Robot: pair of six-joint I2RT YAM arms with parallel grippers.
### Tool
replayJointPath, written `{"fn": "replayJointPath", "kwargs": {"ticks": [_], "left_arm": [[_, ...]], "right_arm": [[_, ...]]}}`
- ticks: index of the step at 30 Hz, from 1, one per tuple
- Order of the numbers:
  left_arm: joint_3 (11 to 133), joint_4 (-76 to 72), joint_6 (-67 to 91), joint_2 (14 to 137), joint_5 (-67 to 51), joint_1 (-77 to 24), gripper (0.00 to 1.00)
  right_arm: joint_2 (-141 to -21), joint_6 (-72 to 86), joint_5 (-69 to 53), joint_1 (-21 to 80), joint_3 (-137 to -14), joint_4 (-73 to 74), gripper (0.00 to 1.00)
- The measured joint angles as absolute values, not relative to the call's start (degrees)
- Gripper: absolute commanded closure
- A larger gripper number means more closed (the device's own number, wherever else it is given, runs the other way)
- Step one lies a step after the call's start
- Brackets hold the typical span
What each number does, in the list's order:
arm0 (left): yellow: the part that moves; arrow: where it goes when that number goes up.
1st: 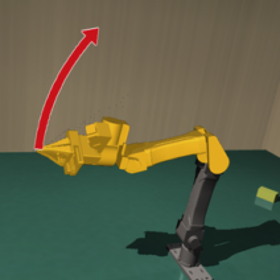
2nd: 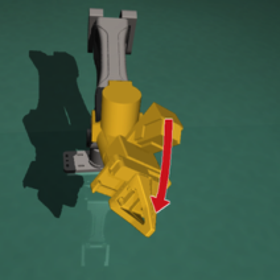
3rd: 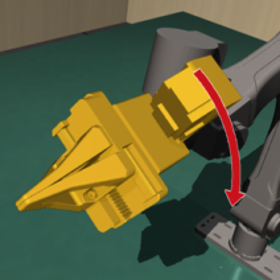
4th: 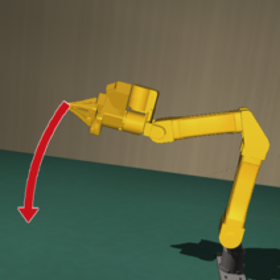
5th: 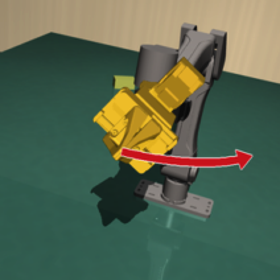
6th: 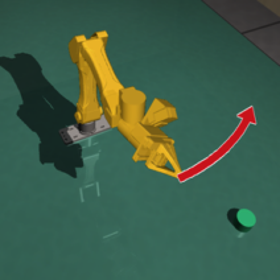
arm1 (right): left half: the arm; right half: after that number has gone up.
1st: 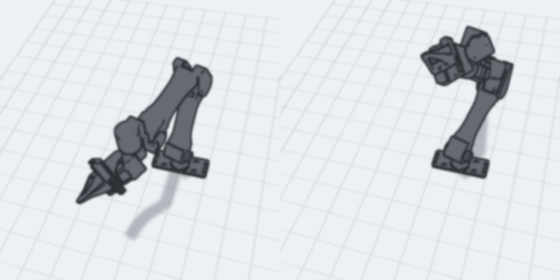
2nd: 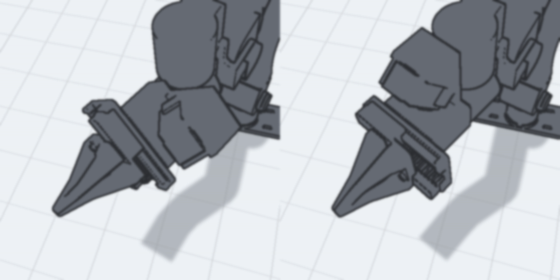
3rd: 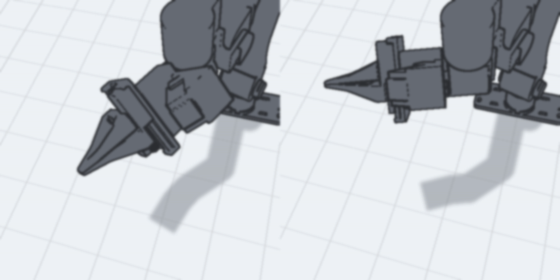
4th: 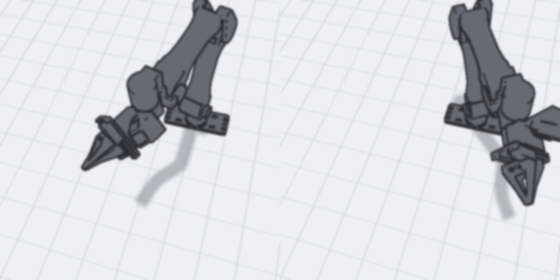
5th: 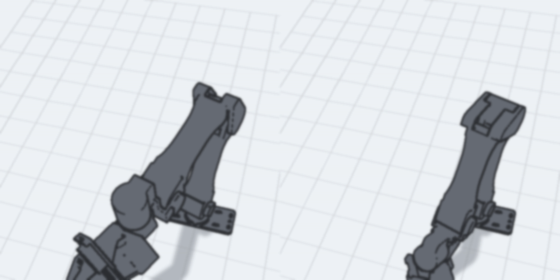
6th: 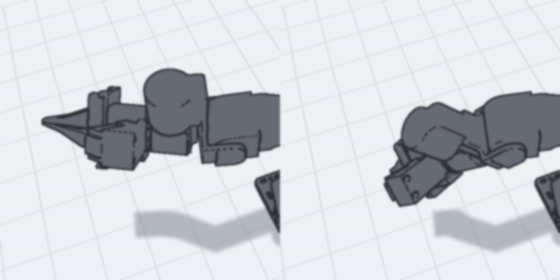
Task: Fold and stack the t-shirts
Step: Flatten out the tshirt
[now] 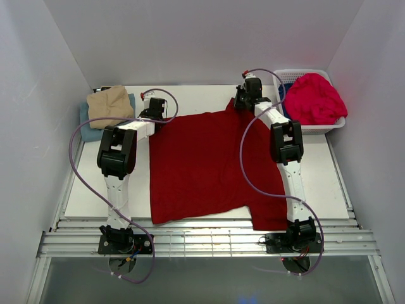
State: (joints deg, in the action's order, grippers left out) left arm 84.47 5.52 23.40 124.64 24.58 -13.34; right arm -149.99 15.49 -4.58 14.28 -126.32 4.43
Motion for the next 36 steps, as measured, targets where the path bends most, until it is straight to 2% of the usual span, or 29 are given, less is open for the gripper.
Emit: {"fn": "replayJointPath", "kwargs": {"ticks": [7, 15, 21, 26, 36], "left_arm": [[84.9, 6.1, 23.4, 124.7, 24.4, -13.3, 0.81], [85.2, 6.7, 23.4, 124.7, 24.4, -13.3, 0.81], [85.3, 6.8, 23.4, 124.7, 24.4, -13.3, 0.81], [85.3, 6.8, 23.4, 124.7, 24.4, -13.3, 0.82], [85.2, 6.9, 23.4, 124.7, 24.4, -13.3, 0.82]], "right_arm": [[-150.4, 12.1, 0.8, 16.0, -128.5, 7.8, 0.92], [-152.4, 3.5, 6.0, 22.9, -131.9, 8.9, 0.86], [-152.5, -1.0, 6.4, 26.9, -131.7, 8.6, 0.89], [-150.3, -2.7, 12.3, 27.2, -127.0, 5.4, 0.90], [-148.2, -6.3, 28.7, 25.9, -126.6, 3.5, 0.91]]}}
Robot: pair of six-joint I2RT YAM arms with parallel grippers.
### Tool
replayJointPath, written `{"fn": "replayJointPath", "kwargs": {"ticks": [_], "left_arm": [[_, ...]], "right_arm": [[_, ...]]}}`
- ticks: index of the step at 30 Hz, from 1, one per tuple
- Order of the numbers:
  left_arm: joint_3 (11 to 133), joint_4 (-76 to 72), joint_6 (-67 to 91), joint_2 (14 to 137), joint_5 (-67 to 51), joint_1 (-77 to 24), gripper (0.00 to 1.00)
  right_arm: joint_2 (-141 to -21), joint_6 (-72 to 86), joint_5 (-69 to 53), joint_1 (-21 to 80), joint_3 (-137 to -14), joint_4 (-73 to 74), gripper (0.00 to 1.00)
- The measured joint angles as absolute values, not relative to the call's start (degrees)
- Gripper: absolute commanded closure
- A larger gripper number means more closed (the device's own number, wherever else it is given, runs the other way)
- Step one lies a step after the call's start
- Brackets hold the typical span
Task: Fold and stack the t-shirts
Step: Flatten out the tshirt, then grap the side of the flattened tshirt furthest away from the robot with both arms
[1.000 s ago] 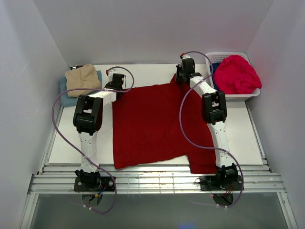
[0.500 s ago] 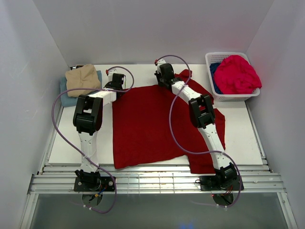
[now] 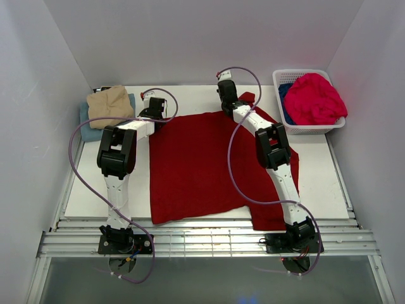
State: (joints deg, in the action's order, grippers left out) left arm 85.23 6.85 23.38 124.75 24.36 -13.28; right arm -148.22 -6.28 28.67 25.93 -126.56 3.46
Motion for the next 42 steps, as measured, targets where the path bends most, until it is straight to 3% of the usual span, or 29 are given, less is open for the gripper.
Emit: {"fn": "replayJointPath", "kwargs": {"ticks": [24, 34, 42], "left_arm": [[97.1, 12.7, 23.7, 131.1, 20.2, -9.4, 0.82], [115.5, 16.4, 23.0, 142.3, 18.8, -6.6, 0.82], [126.3, 18.6, 22.1, 148.7, 17.5, -4.8, 0.82]], "right_arm": [[-148.6, -9.5, 34.0, 25.9, -126.5, 3.5, 0.91], [-148.4, -9.1, 35.6, 25.7, -121.4, 4.0, 0.90], [-140.9, -6.3, 36.8, 23.4, -114.1, 4.8, 0.79]]}}
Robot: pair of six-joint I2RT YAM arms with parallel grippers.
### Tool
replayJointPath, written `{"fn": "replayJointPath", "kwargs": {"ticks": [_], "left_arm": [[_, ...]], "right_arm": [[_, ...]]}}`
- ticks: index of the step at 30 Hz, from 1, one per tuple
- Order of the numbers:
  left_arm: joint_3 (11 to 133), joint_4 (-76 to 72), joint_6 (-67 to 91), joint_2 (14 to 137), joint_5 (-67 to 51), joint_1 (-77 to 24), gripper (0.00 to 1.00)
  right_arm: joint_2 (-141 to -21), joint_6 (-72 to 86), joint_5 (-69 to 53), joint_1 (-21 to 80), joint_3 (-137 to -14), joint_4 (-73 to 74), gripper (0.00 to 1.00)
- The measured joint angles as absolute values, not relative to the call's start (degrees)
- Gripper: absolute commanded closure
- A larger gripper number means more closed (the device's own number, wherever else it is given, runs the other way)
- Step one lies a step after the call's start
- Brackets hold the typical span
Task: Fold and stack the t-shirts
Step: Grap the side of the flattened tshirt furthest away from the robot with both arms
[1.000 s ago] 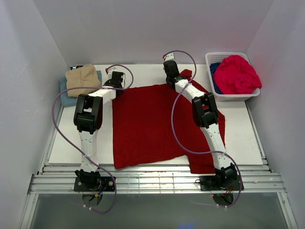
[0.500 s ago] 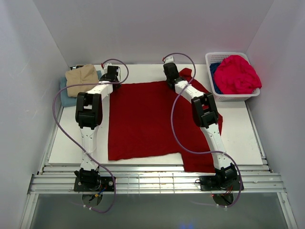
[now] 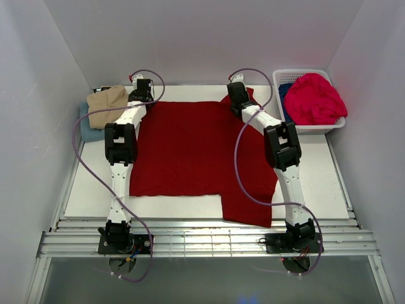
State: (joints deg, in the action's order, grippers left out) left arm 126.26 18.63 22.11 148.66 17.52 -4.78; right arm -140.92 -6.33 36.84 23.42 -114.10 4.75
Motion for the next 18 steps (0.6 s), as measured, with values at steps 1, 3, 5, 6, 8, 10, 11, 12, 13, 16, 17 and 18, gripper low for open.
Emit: {"fn": "replayJointPath", "kwargs": {"ticks": [1, 3, 5, 6, 8, 10, 11, 12, 13, 16, 17, 18], "left_arm": [[126.3, 18.7, 22.1, 148.7, 17.4, -4.7, 0.82], [126.3, 18.7, 22.0, 148.6, 17.1, -4.5, 0.81], [126.1, 18.4, 21.8, 148.6, 17.0, -4.5, 0.78], [125.5, 18.0, 21.8, 148.4, 16.8, -4.5, 0.77], [123.3, 16.5, 21.7, 147.2, 16.5, -4.5, 0.73], [120.7, 15.3, 21.6, 145.8, 16.2, -4.5, 0.67], [119.5, 14.8, 21.4, 145.1, 16.1, -4.4, 0.66], [118.6, 14.4, 21.4, 144.6, 16.0, -4.4, 0.61], [117.8, 14.1, 21.2, 144.0, 15.9, -4.5, 0.50], [116.4, 14.2, 20.5, 142.8, 15.2, -4.5, 0.26], [116.0, 14.2, 20.3, 142.6, 15.1, -4.5, 0.22], [115.8, 14.0, 20.3, 142.5, 15.0, -4.5, 0.20]], "right_arm": [[-139.7, -6.0, 36.9, 22.9, -113.4, 4.8, 0.77], [-137.2, -5.3, 36.9, 21.9, -112.1, 4.6, 0.75], [-134.8, -4.5, 36.9, 21.0, -110.9, 4.6, 0.70], [-133.8, -4.2, 36.9, 20.6, -110.8, 4.6, 0.67], [-132.7, -3.5, 36.9, 19.9, -110.9, 4.4, 0.53], [-132.9, -2.8, 36.6, 19.5, -112.9, 5.3, 0.45], [-133.7, -2.4, 36.1, 19.1, -114.9, 6.3, 0.42], [-134.7, -1.7, 35.4, 18.7, -117.1, 6.9, 0.40], [-136.0, -1.1, 34.3, 18.4, -119.7, 7.3, 0.38], [-139.7, 1.6, 30.3, 17.2, -125.2, 8.1, 0.36], [-140.7, 3.0, 28.7, 16.6, -126.1, 8.1, 0.36], [-141.4, 4.4, 27.0, 15.9, -126.4, 8.4, 0.36]]}}
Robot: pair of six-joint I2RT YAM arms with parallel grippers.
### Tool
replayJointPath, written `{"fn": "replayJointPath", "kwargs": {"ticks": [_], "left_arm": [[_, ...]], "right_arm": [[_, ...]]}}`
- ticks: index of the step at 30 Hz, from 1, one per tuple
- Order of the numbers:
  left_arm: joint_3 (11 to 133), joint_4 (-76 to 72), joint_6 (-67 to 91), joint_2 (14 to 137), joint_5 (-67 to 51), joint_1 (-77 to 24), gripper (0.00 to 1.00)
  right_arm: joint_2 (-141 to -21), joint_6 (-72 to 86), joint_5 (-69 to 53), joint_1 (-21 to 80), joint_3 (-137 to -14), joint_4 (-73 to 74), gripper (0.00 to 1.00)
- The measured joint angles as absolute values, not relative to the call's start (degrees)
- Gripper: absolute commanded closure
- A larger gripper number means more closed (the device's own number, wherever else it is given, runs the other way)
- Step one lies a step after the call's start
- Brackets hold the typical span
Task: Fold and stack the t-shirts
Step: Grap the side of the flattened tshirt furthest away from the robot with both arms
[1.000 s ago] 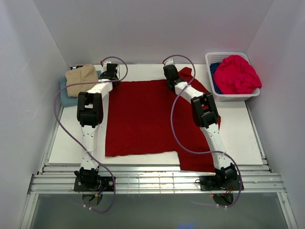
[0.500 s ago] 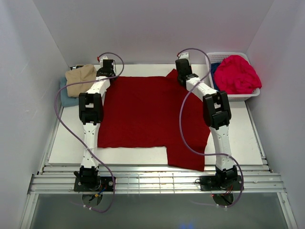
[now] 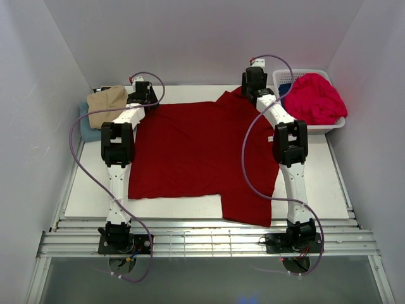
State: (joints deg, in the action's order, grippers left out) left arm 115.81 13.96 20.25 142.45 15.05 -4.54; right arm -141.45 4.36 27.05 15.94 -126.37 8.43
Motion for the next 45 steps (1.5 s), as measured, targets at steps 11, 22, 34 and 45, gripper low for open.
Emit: {"fn": "replayJointPath", "kwargs": {"ticks": [11, 22, 34, 45], "left_arm": [[112.4, 10.9, 18.9, 141.0, 14.3, -4.7, 0.16], [111.2, 9.3, 17.6, 140.7, 14.4, -5.0, 0.16], [110.6, 8.7, 16.4, 140.5, 15.0, -5.1, 0.16], [109.2, 8.5, 16.1, 139.6, 15.7, -5.1, 0.16]], "right_arm": [[-149.7, 16.1, 15.8, 10.7, -127.0, 7.6, 0.37], [-149.9, 21.6, 10.8, 11.7, -126.7, -1.3, 0.39], [-152.7, 26.9, 10.4, 11.5, -130.5, -5.1, 0.44], [-155.5, 28.0, 10.5, 11.5, -131.2, -4.8, 0.62]]}}
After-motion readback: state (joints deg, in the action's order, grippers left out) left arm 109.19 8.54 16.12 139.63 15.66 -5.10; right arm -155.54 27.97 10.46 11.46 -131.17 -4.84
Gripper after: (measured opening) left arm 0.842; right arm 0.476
